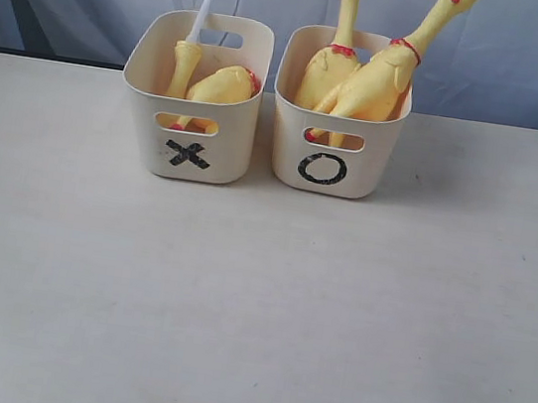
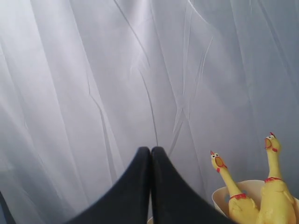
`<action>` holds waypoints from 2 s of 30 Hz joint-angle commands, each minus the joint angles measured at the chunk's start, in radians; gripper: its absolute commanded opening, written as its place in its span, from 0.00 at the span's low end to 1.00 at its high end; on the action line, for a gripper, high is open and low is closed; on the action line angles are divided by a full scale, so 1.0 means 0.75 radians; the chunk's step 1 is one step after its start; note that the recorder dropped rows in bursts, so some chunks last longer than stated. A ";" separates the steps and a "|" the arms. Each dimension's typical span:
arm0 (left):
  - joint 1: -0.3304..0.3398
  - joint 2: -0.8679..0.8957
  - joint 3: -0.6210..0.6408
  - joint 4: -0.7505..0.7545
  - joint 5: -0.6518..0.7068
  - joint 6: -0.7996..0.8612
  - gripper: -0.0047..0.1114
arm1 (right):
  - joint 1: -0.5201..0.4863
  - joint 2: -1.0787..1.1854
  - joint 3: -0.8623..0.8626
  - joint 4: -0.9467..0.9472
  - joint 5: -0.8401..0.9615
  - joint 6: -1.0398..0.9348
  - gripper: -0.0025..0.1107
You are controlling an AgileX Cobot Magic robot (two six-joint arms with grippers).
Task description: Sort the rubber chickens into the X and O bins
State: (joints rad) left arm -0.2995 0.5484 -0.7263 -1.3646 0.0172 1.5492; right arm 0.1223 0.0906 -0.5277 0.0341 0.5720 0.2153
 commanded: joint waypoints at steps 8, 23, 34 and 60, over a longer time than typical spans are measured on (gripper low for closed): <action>0.143 -0.141 0.004 -0.006 0.014 -0.002 0.04 | -0.008 -0.098 0.006 -0.004 0.000 -0.007 0.02; 0.305 -0.572 0.004 -0.006 0.011 -0.002 0.04 | -0.008 -0.121 0.006 0.002 -0.005 -0.007 0.02; 0.305 -0.731 0.004 -0.006 0.011 -0.002 0.04 | -0.008 -0.121 0.006 0.001 0.000 -0.007 0.02; 0.371 -0.731 -0.002 -0.006 0.007 -0.002 0.04 | -0.008 -0.121 0.006 0.001 0.009 -0.007 0.02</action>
State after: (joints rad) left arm -0.0242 0.0073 -0.7263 -1.3626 0.0207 1.5492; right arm 0.1223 0.0042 -0.5277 0.0341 0.5812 0.2153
